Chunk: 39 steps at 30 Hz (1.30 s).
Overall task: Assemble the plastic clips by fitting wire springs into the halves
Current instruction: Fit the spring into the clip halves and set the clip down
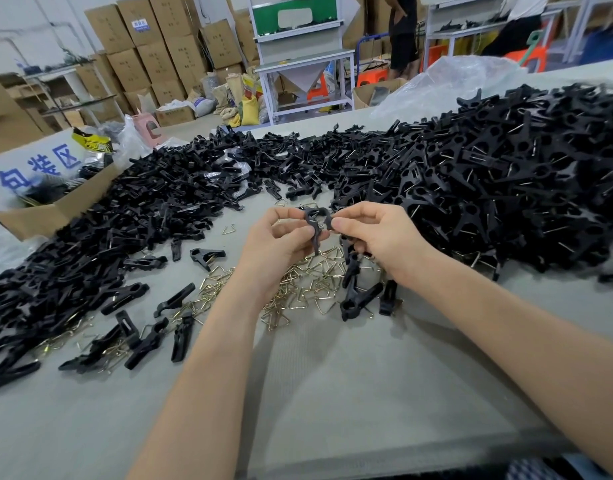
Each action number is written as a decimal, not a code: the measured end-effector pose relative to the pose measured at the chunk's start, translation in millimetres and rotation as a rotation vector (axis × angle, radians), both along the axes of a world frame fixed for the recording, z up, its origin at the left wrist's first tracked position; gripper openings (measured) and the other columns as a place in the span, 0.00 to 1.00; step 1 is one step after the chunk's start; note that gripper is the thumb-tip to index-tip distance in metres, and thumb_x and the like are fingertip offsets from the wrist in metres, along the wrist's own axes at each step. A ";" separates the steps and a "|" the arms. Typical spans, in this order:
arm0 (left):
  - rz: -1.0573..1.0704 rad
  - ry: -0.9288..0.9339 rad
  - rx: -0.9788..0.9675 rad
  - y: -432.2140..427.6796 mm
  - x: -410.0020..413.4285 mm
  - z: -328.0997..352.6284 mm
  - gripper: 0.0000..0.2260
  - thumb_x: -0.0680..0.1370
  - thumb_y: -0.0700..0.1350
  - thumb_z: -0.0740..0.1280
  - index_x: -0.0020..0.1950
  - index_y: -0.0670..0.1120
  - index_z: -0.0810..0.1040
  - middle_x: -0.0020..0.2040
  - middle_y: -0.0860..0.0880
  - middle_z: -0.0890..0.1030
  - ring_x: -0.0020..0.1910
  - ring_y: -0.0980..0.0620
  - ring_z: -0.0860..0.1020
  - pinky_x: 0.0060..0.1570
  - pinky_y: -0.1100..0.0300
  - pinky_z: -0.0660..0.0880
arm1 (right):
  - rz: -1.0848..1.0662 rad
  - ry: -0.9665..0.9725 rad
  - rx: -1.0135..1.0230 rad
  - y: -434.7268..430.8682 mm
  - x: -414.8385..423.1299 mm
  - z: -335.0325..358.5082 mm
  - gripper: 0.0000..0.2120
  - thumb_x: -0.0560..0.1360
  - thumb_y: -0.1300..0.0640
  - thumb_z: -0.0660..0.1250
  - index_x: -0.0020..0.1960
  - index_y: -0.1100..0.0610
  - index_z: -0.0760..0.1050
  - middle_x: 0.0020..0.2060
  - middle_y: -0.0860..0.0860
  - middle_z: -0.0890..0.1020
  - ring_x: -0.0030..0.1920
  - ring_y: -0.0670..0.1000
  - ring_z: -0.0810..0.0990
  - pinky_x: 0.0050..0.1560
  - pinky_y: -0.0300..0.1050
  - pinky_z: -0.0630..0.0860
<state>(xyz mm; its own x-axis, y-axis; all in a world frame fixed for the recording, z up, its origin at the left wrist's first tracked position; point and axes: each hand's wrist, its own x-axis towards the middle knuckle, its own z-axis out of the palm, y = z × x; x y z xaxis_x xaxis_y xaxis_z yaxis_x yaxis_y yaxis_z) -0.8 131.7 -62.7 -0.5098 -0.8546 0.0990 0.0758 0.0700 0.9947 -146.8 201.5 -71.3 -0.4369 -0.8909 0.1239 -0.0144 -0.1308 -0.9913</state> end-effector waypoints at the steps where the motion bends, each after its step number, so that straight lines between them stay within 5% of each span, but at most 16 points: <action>1: -0.012 0.012 0.011 -0.1 0.0 0.0 0.09 0.77 0.30 0.64 0.52 0.43 0.73 0.45 0.44 0.82 0.44 0.48 0.85 0.49 0.51 0.81 | 0.005 -0.010 -0.004 0.1 0.4 -0.1 0.02 0.72 0.63 0.72 0.44 0.59 0.81 0.38 0.54 0.83 0.30 0.43 0.74 0.30 0.32 0.70; 5: -0.035 0.029 0.038 0.6 0.5 0.7 0.09 0.77 0.30 0.65 0.54 0.42 0.74 0.45 0.45 0.83 0.43 0.49 0.85 0.40 0.61 0.80 | 0.015 0.002 -0.005 1.4 2.0 0.2 0.02 0.72 0.64 0.72 0.44 0.59 0.81 0.35 0.53 0.83 0.30 0.44 0.74 0.30 0.34 0.72; 10: -0.041 0.013 0.054 -0.6 2.4 0.6 0.10 0.77 0.32 0.66 0.55 0.43 0.75 0.48 0.42 0.83 0.45 0.46 0.84 0.44 0.57 0.81 | 0.066 0.002 0.002 3.7 2.8 1.3 0.03 0.72 0.63 0.72 0.45 0.59 0.80 0.37 0.55 0.84 0.36 0.47 0.77 0.35 0.37 0.76; 17: -0.012 -0.060 -0.014 -1.1 1.6 -0.8 0.09 0.75 0.35 0.69 0.51 0.48 0.78 0.41 0.50 0.84 0.42 0.51 0.82 0.49 0.53 0.78 | 0.063 0.064 -0.005 3.9 2.7 1.7 0.03 0.71 0.62 0.73 0.43 0.57 0.80 0.32 0.49 0.81 0.31 0.41 0.77 0.34 0.34 0.75; 23: -0.002 0.020 0.034 -2.1 -0.9 -1.6 0.09 0.75 0.33 0.68 0.52 0.44 0.78 0.46 0.44 0.82 0.43 0.51 0.82 0.51 0.57 0.80 | 0.042 0.079 -0.010 2.7 0.7 3.0 0.03 0.71 0.62 0.73 0.43 0.57 0.80 0.35 0.51 0.82 0.31 0.42 0.76 0.32 0.33 0.72; 34: -0.028 -0.067 -0.023 -5.1 0.7 -5.1 0.10 0.74 0.35 0.71 0.51 0.48 0.79 0.41 0.51 0.85 0.42 0.53 0.83 0.47 0.61 0.78 | 0.062 0.199 -0.007 5.6 0.8 2.4 0.03 0.72 0.62 0.73 0.44 0.60 0.79 0.33 0.52 0.81 0.31 0.44 0.76 0.34 0.35 0.75; 39: -0.033 -0.073 -0.032 -4.1 3.5 -3.2 0.11 0.74 0.37 0.71 0.53 0.49 0.79 0.39 0.52 0.84 0.39 0.55 0.82 0.46 0.60 0.77 | 0.115 0.142 0.028 5.8 -3.3 5.1 0.02 0.74 0.64 0.69 0.45 0.61 0.81 0.39 0.55 0.82 0.40 0.49 0.79 0.42 0.40 0.80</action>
